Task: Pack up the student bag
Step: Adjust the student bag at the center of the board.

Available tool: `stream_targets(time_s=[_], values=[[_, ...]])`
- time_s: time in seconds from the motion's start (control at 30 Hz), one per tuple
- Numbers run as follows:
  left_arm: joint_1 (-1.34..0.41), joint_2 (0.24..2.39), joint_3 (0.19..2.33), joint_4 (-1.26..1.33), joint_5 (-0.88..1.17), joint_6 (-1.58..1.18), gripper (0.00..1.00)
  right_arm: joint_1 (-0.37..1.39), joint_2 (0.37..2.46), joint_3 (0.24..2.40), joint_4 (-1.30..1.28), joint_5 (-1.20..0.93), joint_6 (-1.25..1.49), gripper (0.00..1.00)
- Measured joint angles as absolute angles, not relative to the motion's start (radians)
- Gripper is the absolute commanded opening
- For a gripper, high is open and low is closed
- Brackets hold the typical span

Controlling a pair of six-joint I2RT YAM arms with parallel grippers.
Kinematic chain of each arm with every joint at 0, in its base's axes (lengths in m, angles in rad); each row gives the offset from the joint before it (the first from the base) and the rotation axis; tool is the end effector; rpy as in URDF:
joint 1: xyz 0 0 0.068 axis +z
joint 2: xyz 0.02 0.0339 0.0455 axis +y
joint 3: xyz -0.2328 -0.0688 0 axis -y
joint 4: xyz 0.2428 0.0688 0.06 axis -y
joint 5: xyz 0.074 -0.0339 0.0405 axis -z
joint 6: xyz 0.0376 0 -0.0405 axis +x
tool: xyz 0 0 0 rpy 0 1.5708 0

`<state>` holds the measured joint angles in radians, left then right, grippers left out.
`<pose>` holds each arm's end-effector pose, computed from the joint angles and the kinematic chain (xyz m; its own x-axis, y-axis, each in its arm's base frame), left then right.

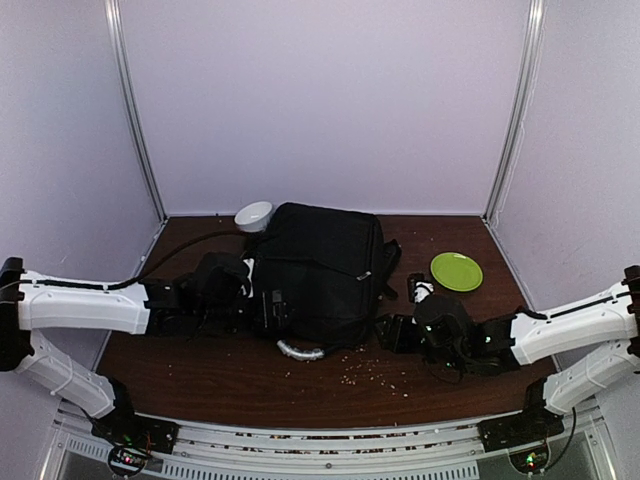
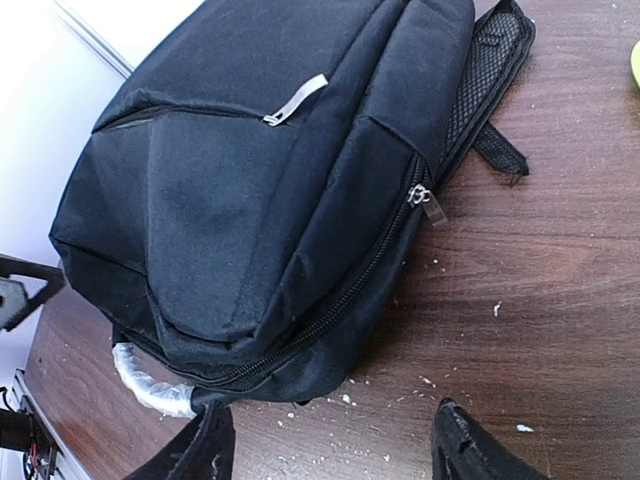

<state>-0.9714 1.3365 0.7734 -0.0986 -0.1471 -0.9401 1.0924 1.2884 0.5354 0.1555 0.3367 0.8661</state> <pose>0.1687 -0.2372 0.1927 -0.8114 -0.2286 -0.5380 0.1632 0.7951 -0.5841 0.1325 0.2285 0.1532 -0.7103 0.1922 -0.6772 -0.2640 0.8190 0.5094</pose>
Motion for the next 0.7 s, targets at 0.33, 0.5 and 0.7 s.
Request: stream_targets(time_s=[0.33,0.5,0.7], values=[[-0.971,1.035,0.64,-0.269,-0.307,-0.939,0.85,1.036,1.441,0.67,0.222,0.281,0.96,0.62],[-0.968,0.849,0.558,-0.327,-0.373,-0.945,0.84,1.021,1.504,0.686,0.238,0.244,1.015,0.5],[-0.945,0.717,0.505,-0.404,-0.424,-0.948,0.85,1.011,1.549,0.69,0.27,0.201,1.047,0.47]])
